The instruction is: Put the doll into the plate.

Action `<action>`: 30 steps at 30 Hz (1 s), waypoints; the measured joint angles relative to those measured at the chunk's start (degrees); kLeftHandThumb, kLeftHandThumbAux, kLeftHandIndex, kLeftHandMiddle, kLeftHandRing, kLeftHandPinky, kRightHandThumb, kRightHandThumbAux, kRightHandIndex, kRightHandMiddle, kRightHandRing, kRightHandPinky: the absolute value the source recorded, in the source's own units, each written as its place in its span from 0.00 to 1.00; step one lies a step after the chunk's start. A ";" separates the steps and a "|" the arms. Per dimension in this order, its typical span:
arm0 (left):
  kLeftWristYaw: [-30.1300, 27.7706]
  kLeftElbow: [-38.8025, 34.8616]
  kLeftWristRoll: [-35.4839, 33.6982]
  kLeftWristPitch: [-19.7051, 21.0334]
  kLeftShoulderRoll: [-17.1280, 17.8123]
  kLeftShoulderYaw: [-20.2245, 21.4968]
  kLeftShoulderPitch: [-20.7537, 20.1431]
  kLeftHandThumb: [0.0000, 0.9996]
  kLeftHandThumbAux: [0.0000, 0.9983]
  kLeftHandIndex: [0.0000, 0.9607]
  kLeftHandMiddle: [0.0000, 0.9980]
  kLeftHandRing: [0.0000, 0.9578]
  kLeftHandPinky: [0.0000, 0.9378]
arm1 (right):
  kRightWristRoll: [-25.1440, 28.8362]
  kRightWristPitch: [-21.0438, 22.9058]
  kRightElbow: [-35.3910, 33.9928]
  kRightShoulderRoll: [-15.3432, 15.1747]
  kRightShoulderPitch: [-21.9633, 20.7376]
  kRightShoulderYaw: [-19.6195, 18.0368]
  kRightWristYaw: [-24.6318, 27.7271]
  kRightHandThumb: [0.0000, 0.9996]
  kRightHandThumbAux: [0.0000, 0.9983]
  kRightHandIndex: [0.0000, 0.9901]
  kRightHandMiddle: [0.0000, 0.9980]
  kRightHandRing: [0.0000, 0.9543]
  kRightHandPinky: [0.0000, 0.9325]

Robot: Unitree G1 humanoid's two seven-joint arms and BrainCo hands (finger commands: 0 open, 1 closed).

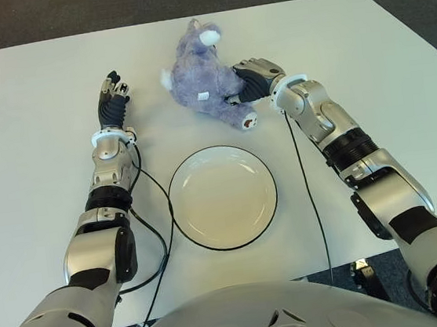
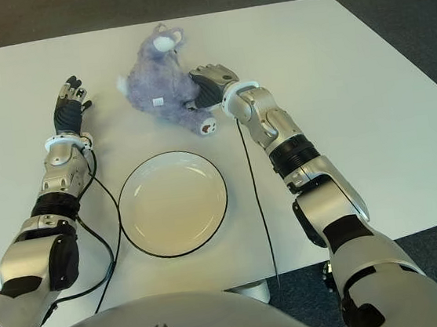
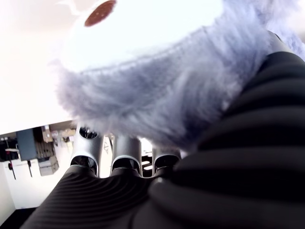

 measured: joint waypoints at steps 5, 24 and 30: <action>0.00 0.08 0.00 -0.01 0.00 0.00 -0.04 0.59 0.40 0.00 0.00 0.00 0.07 | -0.11 0.00 0.09 0.01 0.00 0.55 0.09 0.68 0.71 0.43 0.70 0.74 0.78; 0.00 0.21 -0.05 -0.02 -0.01 0.07 -0.11 0.60 0.42 0.00 0.00 0.01 0.07 | -0.54 -0.36 1.51 0.60 0.18 1.19 -4.97 0.70 0.71 0.44 0.77 0.83 0.87; 0.00 0.21 -0.05 -0.02 -0.03 0.08 -0.12 0.60 0.41 0.00 0.00 0.00 0.07 | -0.29 -1.20 2.69 1.03 0.24 1.16 -6.82 0.71 0.71 0.45 0.77 0.83 0.87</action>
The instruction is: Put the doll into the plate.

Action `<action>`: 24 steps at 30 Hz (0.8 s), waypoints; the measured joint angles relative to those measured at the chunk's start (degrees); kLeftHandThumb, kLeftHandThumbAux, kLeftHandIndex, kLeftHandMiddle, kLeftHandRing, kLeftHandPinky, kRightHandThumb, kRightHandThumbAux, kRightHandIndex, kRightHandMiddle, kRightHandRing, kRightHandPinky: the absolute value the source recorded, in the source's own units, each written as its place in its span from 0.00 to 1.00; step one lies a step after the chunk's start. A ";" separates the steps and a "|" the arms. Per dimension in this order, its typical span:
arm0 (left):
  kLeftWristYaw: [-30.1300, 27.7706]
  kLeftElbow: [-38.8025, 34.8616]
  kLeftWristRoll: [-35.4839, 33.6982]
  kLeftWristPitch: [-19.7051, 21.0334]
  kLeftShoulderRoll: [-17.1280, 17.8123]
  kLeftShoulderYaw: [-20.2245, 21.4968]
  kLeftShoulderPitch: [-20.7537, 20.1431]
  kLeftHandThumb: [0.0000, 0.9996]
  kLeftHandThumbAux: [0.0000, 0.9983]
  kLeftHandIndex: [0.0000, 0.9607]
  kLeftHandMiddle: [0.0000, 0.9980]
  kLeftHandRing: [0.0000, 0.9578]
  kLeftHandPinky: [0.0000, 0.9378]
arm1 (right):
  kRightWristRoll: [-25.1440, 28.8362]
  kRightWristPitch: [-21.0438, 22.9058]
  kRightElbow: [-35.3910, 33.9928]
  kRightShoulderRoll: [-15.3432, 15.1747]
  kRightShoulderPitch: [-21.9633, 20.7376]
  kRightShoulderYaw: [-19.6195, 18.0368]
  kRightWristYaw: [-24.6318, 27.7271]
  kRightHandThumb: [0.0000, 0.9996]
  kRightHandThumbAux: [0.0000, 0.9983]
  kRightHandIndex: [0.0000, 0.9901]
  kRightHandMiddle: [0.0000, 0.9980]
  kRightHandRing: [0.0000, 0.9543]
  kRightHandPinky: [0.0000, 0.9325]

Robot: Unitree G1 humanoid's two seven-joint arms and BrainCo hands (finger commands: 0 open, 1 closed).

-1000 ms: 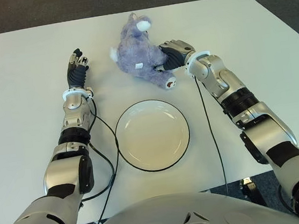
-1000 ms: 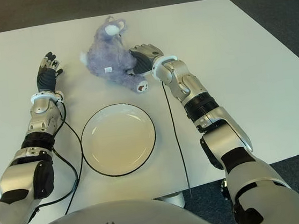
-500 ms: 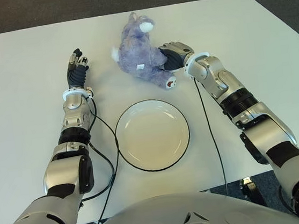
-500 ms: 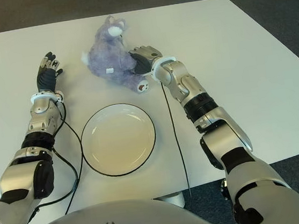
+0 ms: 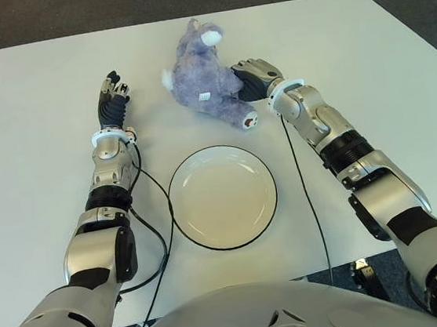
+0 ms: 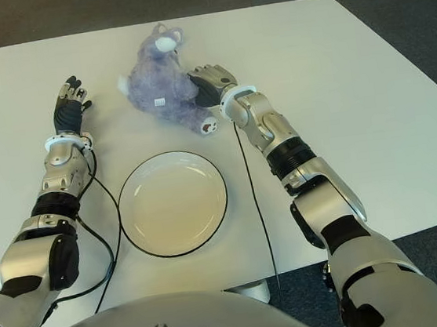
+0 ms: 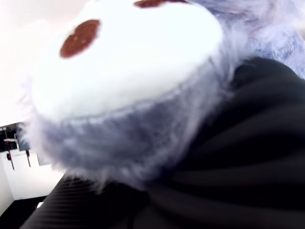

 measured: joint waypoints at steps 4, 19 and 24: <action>0.00 0.01 0.00 0.00 -0.02 0.00 -0.01 0.60 0.41 0.00 0.00 0.00 0.06 | 0.37 -0.40 0.61 0.20 0.00 -0.09 -0.45 0.71 0.71 0.45 0.77 0.82 0.85; 0.00 0.02 0.02 0.00 -0.10 0.02 -0.03 0.60 0.40 0.00 0.00 0.00 0.07 | 1.44 -1.59 2.14 0.46 0.01 -0.44 -1.23 0.71 0.71 0.45 0.77 0.83 0.86; 0.01 0.02 0.02 0.00 -0.11 0.02 -0.04 0.60 0.42 0.00 0.00 0.00 0.08 | 1.79 -2.03 2.50 0.60 0.03 -0.75 -1.77 0.71 0.71 0.45 0.78 0.84 0.88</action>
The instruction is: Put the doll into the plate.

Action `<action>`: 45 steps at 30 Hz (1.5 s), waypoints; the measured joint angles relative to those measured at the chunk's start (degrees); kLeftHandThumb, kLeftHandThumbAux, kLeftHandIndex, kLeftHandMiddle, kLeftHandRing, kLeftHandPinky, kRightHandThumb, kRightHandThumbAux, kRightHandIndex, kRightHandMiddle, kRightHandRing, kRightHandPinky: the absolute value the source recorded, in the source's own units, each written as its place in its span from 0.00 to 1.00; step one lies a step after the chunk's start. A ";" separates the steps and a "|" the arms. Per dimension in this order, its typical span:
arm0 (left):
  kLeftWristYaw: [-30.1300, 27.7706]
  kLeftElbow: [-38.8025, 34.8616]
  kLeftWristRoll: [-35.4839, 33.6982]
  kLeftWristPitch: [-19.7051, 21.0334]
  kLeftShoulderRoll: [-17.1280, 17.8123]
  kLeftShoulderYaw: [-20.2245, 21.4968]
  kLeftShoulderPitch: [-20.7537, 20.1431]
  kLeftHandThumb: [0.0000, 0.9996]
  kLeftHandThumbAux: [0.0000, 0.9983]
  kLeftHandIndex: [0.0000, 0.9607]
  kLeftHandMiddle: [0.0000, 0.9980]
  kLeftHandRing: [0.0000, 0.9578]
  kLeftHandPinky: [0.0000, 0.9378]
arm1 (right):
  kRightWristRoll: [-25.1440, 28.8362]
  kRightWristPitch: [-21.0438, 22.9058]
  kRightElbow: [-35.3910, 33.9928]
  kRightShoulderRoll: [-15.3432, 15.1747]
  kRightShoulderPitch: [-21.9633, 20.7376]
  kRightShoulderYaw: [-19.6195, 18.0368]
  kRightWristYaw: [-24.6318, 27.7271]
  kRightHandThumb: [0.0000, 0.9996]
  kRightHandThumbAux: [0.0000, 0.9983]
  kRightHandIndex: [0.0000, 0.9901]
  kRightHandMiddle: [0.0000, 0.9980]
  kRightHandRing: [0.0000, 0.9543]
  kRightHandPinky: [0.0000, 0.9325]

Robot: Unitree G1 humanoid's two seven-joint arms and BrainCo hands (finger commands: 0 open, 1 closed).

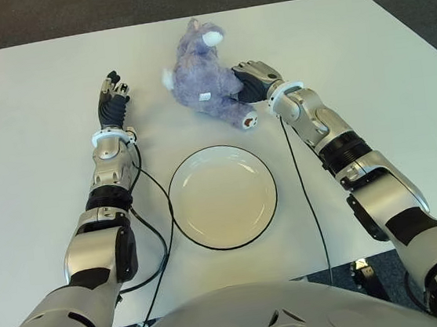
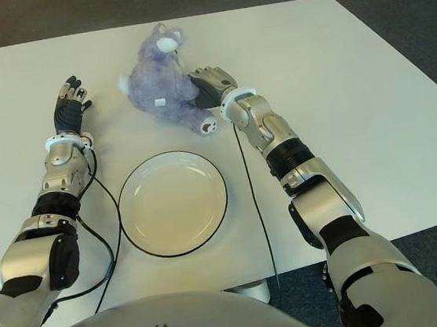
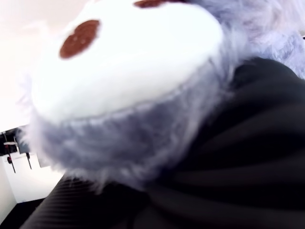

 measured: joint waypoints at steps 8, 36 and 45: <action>0.00 0.01 -0.02 0.00 -0.03 0.02 -0.02 0.60 0.42 0.00 0.00 0.00 0.06 | 2.21 -2.83 1.49 0.77 0.16 -1.69 -2.45 0.71 0.71 0.45 0.82 0.87 0.89; 0.00 0.10 0.01 -0.02 -0.04 0.06 -0.17 0.58 0.42 0.00 0.00 0.00 0.07 | 2.49 -15.27 7.25 0.98 -0.04 -3.57 -13.22 0.72 0.71 0.45 0.82 0.87 0.88; 0.00 0.21 0.00 -0.05 -0.04 0.06 -0.24 0.58 0.42 0.00 0.00 0.00 0.05 | 2.47 -16.46 7.14 0.60 -0.37 -4.04 -15.19 0.72 0.71 0.45 0.83 0.87 0.89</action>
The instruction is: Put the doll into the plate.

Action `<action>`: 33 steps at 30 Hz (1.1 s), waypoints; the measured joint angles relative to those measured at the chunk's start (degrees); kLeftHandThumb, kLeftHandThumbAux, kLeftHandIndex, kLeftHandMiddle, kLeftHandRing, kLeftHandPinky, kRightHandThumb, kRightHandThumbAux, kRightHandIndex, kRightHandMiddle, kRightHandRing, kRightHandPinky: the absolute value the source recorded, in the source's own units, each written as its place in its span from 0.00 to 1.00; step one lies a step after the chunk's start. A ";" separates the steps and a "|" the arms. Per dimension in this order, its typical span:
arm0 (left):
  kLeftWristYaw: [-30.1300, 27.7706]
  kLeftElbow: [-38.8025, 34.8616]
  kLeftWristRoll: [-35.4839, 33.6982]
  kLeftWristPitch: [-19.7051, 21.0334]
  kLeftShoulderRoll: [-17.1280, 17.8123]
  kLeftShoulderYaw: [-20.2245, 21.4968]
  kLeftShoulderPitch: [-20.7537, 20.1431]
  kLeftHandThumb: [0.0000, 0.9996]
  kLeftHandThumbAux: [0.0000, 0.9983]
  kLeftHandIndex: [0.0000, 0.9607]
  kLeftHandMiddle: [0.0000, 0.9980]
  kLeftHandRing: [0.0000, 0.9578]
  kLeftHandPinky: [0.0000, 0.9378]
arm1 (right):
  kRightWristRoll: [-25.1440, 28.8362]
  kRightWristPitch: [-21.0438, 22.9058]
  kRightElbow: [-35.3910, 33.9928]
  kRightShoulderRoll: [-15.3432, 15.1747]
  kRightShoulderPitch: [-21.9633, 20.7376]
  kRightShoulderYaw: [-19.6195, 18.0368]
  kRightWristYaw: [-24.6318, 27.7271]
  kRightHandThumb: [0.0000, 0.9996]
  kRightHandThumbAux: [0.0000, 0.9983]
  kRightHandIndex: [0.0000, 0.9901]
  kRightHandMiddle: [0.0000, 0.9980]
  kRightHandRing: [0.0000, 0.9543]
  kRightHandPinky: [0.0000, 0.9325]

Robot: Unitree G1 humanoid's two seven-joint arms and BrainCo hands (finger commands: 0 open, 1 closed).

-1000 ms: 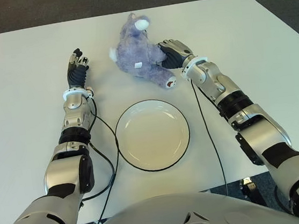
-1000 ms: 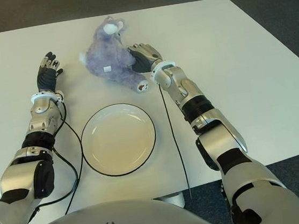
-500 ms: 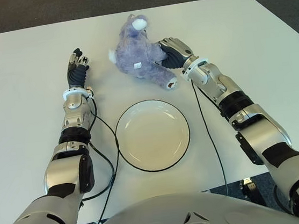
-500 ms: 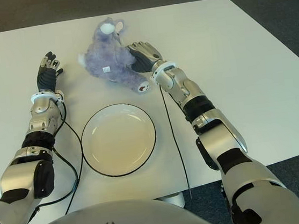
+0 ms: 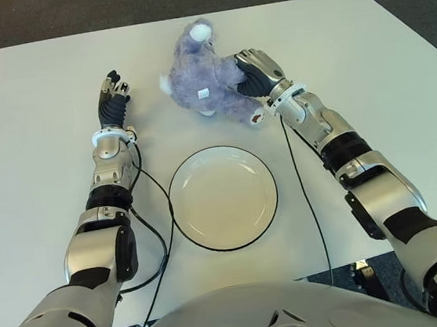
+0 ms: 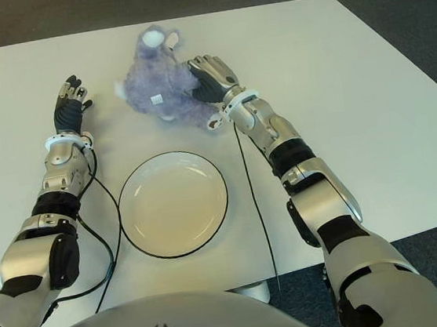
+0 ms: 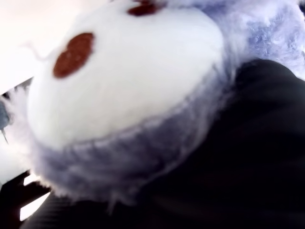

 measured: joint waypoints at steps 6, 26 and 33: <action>0.00 0.09 0.00 -0.03 0.00 0.02 -0.03 0.58 0.43 0.00 0.00 0.00 0.07 | 0.00 -0.13 -1.04 -0.51 -0.03 -1.04 -0.21 0.71 0.71 0.45 0.83 0.88 0.89; 0.01 0.49 0.01 -0.26 0.00 0.01 -0.21 0.57 0.43 0.00 0.00 0.00 0.05 | 0.15 0.74 -3.83 -0.79 -0.05 -3.36 0.47 0.71 0.71 0.44 0.83 0.88 0.89; 0.01 0.51 0.01 -0.27 0.00 0.01 -0.22 0.57 0.43 0.00 0.00 0.00 0.06 | 0.16 1.25 -4.80 -0.76 -0.05 -4.05 0.84 0.71 0.71 0.44 0.84 0.89 0.90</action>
